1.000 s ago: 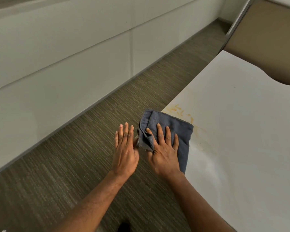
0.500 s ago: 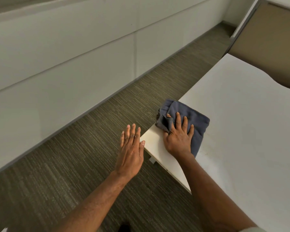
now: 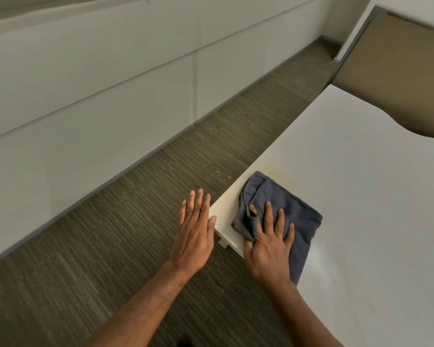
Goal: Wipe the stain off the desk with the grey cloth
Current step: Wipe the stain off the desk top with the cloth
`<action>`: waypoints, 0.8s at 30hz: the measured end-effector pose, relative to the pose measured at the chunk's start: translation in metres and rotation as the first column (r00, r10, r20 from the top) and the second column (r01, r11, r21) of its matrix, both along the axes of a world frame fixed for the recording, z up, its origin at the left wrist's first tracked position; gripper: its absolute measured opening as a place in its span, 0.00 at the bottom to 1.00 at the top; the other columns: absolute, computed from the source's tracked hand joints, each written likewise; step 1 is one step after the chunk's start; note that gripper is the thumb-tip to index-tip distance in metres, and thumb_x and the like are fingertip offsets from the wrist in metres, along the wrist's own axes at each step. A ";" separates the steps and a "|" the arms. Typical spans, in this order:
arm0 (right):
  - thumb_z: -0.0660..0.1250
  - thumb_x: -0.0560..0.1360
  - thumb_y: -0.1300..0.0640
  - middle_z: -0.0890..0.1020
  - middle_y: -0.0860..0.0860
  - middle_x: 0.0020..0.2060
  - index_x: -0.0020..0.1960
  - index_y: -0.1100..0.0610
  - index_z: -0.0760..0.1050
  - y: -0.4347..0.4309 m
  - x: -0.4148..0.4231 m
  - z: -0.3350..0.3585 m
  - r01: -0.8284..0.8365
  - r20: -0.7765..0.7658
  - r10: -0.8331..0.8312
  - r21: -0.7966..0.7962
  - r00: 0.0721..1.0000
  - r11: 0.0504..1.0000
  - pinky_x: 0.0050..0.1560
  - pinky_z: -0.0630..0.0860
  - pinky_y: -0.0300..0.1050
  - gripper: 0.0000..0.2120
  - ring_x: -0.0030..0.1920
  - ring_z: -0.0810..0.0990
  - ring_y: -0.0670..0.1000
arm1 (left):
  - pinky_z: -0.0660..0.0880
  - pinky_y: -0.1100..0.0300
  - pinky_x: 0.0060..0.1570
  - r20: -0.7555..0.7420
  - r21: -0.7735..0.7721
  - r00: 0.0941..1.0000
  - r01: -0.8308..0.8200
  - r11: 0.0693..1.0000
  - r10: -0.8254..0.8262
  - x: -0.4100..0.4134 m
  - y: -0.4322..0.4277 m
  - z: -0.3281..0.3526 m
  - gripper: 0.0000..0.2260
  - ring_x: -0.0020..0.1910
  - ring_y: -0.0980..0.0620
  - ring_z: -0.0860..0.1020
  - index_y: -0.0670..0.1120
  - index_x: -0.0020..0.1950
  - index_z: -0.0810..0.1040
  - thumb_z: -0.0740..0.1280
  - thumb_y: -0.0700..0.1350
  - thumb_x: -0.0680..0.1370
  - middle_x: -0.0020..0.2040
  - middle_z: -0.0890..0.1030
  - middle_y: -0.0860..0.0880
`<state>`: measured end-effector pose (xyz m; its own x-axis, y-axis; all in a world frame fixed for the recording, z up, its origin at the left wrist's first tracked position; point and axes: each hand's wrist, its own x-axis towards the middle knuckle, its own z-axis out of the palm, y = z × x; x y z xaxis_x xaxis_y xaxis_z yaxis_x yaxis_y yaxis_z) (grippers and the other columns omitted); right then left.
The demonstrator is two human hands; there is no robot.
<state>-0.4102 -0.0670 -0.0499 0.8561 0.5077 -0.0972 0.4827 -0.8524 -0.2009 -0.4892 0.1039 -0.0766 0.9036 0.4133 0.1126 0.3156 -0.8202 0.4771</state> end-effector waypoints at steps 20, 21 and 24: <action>0.52 0.81 0.43 0.40 0.53 0.82 0.81 0.45 0.43 0.083 0.082 -0.002 -0.060 0.007 0.060 -0.010 0.998 0.998 0.77 0.36 0.67 0.33 0.80 0.35 0.61 | 0.50 0.43 0.82 0.090 -0.019 0.996 -0.002 1.000 0.004 0.024 -0.007 0.000 0.26 0.84 0.47 0.46 0.42 0.83 0.54 0.46 0.52 0.86 0.84 0.53 0.44; 0.52 0.81 0.44 0.40 0.54 0.82 0.81 0.45 0.43 0.082 0.089 -0.001 -0.048 0.003 0.048 -0.008 0.999 0.999 0.77 0.35 0.67 0.33 0.80 0.35 0.61 | 0.50 0.43 0.82 0.094 -0.018 0.996 0.009 1.000 -0.008 0.026 -0.008 0.001 0.26 0.84 0.47 0.46 0.42 0.83 0.54 0.46 0.52 0.86 0.84 0.52 0.44; 0.51 0.82 0.45 0.40 0.54 0.82 0.81 0.45 0.41 0.074 0.108 0.001 0.006 -0.010 -0.006 -0.005 1.000 1.000 0.77 0.35 0.67 0.32 0.80 0.35 0.60 | 0.48 0.45 0.82 0.095 -0.010 0.995 0.030 1.000 -0.029 0.029 -0.011 0.003 0.27 0.84 0.48 0.45 0.43 0.83 0.54 0.45 0.54 0.86 0.84 0.52 0.45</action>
<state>-0.3018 0.0072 -0.0484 0.8581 0.5019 -0.1085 0.4755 -0.8564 -0.2012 -0.4606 0.0930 -0.0735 0.9009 0.3883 0.1939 0.2444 -0.8231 0.5127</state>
